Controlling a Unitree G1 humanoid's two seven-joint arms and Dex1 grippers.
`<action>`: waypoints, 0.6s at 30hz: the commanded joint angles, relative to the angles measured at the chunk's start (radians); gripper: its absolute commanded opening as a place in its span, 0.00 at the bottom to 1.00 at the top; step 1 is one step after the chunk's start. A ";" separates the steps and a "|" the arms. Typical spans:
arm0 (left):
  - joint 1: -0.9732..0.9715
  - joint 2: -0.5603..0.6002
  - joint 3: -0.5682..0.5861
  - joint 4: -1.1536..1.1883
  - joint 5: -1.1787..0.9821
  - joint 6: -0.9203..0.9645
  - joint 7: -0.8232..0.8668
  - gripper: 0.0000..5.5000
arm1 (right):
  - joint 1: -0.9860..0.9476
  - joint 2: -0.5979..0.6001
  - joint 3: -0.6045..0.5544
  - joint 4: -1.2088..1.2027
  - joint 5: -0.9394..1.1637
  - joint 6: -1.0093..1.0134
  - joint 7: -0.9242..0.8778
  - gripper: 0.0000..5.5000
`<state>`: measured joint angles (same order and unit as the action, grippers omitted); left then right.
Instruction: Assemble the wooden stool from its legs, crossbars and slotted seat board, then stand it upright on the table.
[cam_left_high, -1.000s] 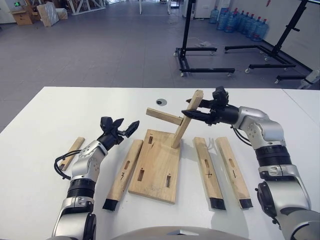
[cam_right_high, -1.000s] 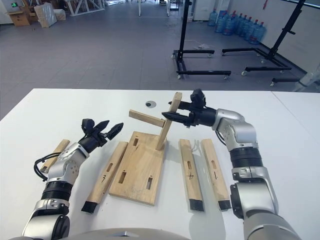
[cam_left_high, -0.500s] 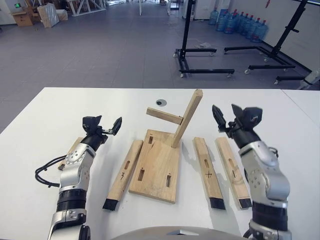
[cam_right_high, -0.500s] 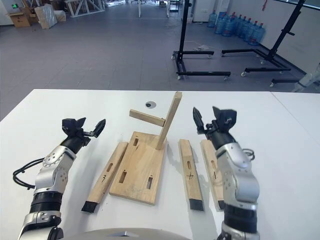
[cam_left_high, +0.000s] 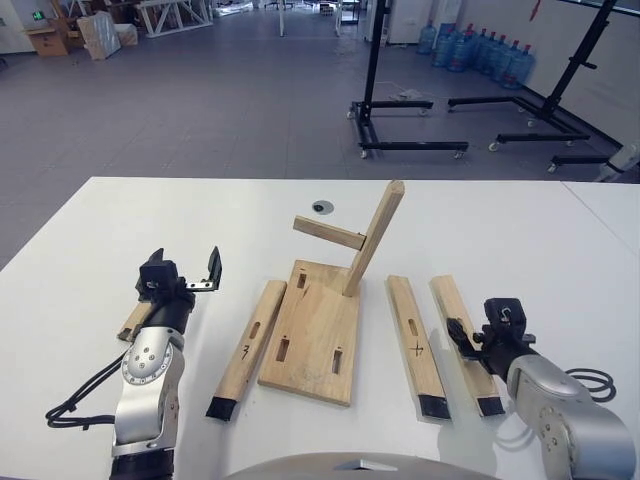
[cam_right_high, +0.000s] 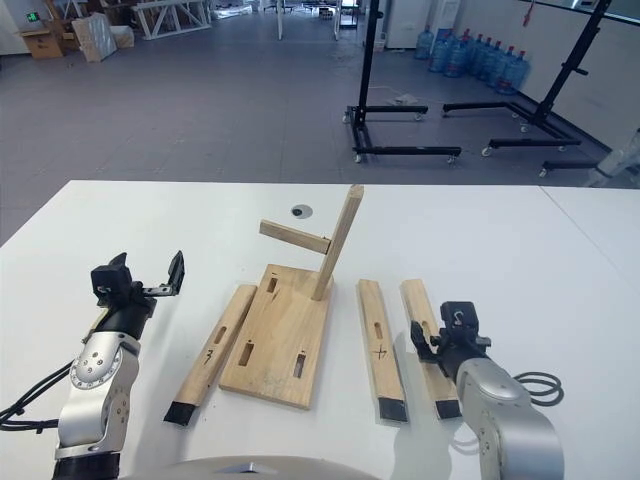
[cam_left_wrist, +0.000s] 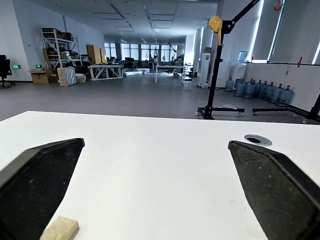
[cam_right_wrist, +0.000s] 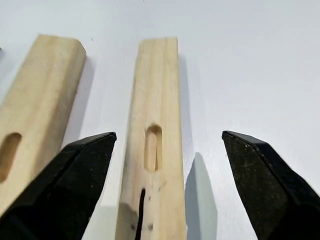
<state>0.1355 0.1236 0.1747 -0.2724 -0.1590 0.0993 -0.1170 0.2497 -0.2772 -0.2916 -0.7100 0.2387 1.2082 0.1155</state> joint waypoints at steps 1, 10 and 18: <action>-0.024 0.001 -0.020 -0.004 0.000 0.027 -0.002 0.96 | 0.010 -0.035 0.034 0.032 0.032 0.114 0.044 0.71; -0.079 0.018 -0.031 0.033 -0.004 0.049 -0.017 0.96 | 0.052 -0.088 0.061 0.132 0.033 0.150 0.095 0.47; -0.136 0.037 -0.026 0.107 0.038 0.020 0.000 0.96 | 0.053 -0.035 0.055 0.143 0.032 0.104 0.069 0.37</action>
<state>0.0218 0.1473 0.1516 -0.1962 -0.1500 0.1282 -0.1369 0.2470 -0.3471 -0.2541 -0.6393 0.2912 1.2733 0.2129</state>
